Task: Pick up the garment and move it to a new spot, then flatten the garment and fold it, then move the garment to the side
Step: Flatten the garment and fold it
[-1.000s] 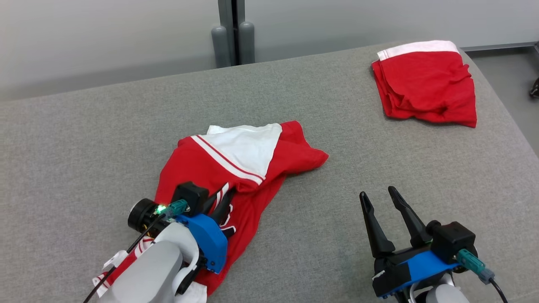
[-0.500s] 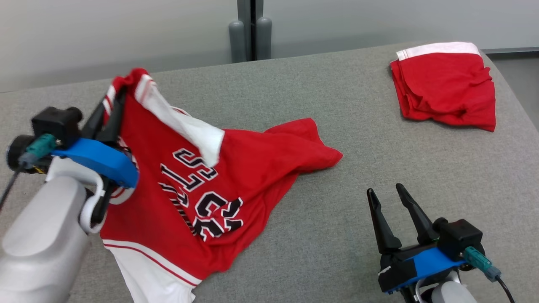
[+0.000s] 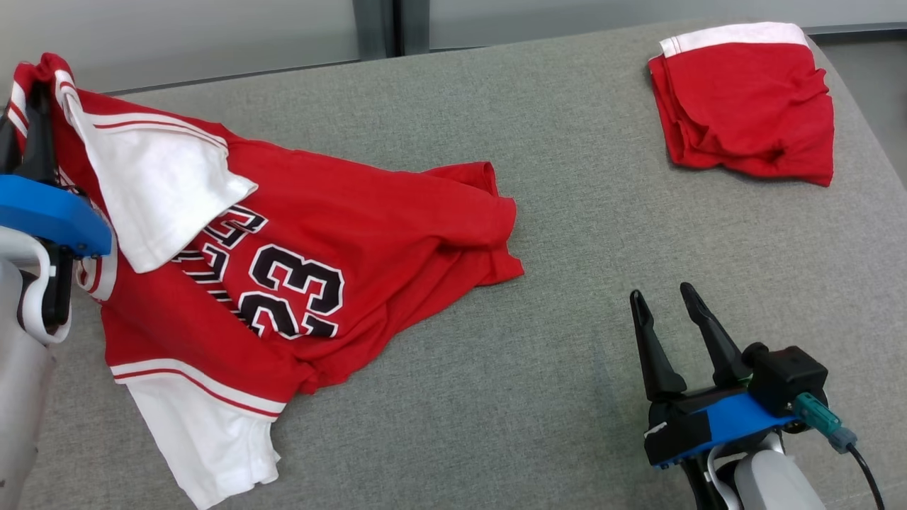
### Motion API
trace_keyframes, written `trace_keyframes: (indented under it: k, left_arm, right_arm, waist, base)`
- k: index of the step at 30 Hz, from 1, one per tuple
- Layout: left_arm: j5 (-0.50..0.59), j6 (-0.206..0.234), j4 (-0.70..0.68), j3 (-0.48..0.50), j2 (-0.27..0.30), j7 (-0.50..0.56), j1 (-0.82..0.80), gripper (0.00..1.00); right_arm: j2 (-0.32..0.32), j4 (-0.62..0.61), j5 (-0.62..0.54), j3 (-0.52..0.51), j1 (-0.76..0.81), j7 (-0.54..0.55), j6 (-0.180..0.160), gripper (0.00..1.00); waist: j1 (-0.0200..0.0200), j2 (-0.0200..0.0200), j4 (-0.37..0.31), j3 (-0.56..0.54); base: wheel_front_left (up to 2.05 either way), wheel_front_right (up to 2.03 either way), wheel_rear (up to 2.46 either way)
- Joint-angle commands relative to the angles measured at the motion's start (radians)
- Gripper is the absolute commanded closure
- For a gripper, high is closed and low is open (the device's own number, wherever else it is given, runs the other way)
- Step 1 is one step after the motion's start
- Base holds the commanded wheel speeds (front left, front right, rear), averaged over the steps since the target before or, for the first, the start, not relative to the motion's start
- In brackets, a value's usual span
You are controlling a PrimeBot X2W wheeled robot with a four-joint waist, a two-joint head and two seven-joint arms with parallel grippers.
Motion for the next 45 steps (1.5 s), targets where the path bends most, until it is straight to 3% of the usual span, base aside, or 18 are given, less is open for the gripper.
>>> trace_keyframes:
  k: [1, 5, 13, 25, 34, 45]
  left_arm:
    - [0.007, -0.004, 0.002, 0.010, -0.006, -0.006, -0.015, 0.00]
    - [0.048, 0.000, -0.029, 0.074, -0.022, -0.005, 0.012, 0.00]
    - [0.182, 0.025, -0.249, 0.260, -0.071, -0.006, 0.228, 0.00]
    - [0.366, 0.004, -0.557, 0.469, -0.242, -0.005, 0.554, 0.00]
    - [0.456, -0.043, -0.665, 0.535, -0.360, -0.005, 0.702, 0.00]
    - [0.524, -0.061, -0.663, 0.570, -0.438, -0.005, 0.797, 0.00]
  right_arm:
    - [-0.002, 0.003, 0.005, -0.001, -0.015, -0.004, 0.001, 0.00]
    - [-0.002, 0.009, 0.012, 0.001, -0.014, -0.004, 0.001, 0.00]
    - [-0.002, 0.022, 0.005, -0.017, 0.009, -0.004, 0.001, 0.00]
    - [-0.002, 0.026, -0.013, -0.049, 0.038, -0.004, 0.000, 0.00]
    - [-0.002, 0.027, -0.014, -0.068, 0.050, -0.004, 0.001, 0.00]
    - [-0.002, 0.041, -0.010, -0.068, 0.056, -0.004, 0.000, 0.00]
  waist:
    - [-0.0002, -0.0001, 0.000, 0.002]
    - [-0.0002, -0.0001, 0.004, -0.002]
    - [-0.0002, -0.0001, 0.037, -0.060]
    - [-0.0002, -0.0001, 0.134, -0.117]
    - [-0.0002, -0.0001, 0.183, -0.127]
    - [-0.0002, -0.0001, 0.199, -0.137]
  base:
    - [0.00, 0.00, 0.00]
    - [0.00, 0.00, 0.00]
    - [0.00, 0.00, 0.00]
    - [0.00, 0.00, 0.00]
    - [0.00, 0.00, 0.00]
    - [0.00, 0.00, 0.00]
